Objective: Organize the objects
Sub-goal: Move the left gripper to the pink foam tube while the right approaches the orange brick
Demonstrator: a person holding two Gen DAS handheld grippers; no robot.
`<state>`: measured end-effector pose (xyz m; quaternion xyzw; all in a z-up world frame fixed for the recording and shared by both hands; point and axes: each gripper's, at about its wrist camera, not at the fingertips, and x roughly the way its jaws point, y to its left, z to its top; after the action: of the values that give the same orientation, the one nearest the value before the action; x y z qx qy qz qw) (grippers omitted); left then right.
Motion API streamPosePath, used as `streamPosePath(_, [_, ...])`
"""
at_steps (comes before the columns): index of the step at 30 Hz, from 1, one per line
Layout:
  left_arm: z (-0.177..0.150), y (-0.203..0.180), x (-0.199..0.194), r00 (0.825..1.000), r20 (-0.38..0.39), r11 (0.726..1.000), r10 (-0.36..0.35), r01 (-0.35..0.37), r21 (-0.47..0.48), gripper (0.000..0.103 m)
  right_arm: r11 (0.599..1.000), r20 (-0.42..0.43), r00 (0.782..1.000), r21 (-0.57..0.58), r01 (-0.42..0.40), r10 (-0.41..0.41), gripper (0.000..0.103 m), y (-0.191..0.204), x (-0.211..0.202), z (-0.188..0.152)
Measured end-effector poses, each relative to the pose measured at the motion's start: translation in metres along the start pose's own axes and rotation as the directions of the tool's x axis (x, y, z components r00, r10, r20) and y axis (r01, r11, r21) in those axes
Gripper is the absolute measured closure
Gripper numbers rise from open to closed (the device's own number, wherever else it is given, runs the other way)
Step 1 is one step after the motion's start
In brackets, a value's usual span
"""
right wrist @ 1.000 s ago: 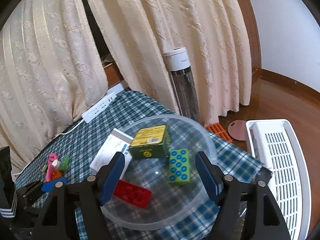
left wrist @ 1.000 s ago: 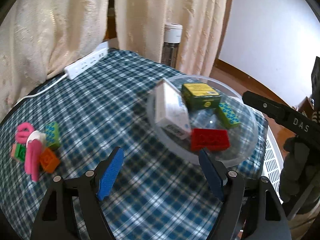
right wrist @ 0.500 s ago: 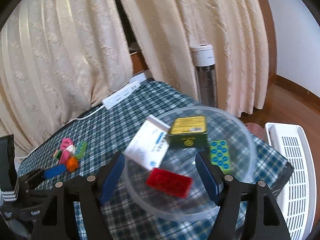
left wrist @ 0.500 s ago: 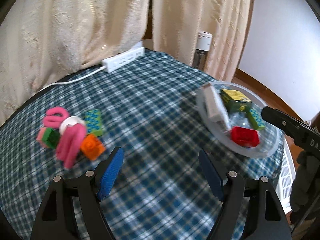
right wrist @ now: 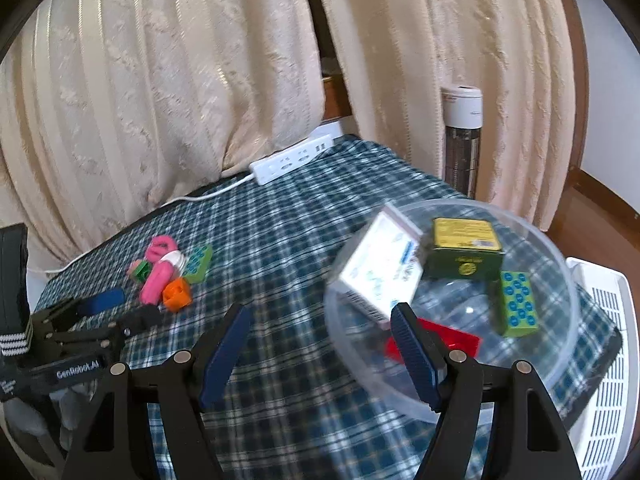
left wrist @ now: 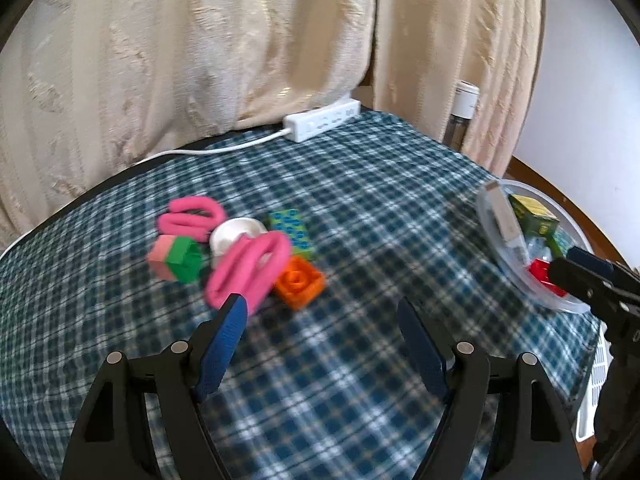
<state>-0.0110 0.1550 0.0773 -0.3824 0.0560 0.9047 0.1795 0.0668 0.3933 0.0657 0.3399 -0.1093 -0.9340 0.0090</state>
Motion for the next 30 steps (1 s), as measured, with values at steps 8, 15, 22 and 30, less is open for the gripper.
streamPosePath(8, [0.000, 0.039, 0.004, 0.997, 0.017, 0.996, 0.082, -0.081, -0.021, 0.024, 0.999, -0.051, 0.998, -0.036, -0.034, 0.032, 0.026, 0.028, 0.018, -0.007])
streamPosePath(15, [-0.002, 0.057, 0.019, 0.995, -0.019, 0.995, 0.096, -0.096, -0.016, 0.024, 0.996, -0.094, 0.994, -0.060, -0.066, 0.060, 0.026, 0.049, 0.034, -0.012])
streamPosePath(22, [0.002, 0.057, 0.040, 0.996, -0.047, 0.996, 0.082, -0.080, 0.047, 0.024, 0.993, -0.135, 0.987, -0.071, -0.095, 0.084, 0.026, 0.062, 0.047, -0.016])
streamPosePath(30, [0.005, 0.056, 0.062, 0.994, -0.083, 0.995, 0.077, -0.072, 0.064, 0.024, 0.991, -0.164, 0.982, -0.084, -0.108, 0.093, 0.026, 0.070, 0.057, -0.017])
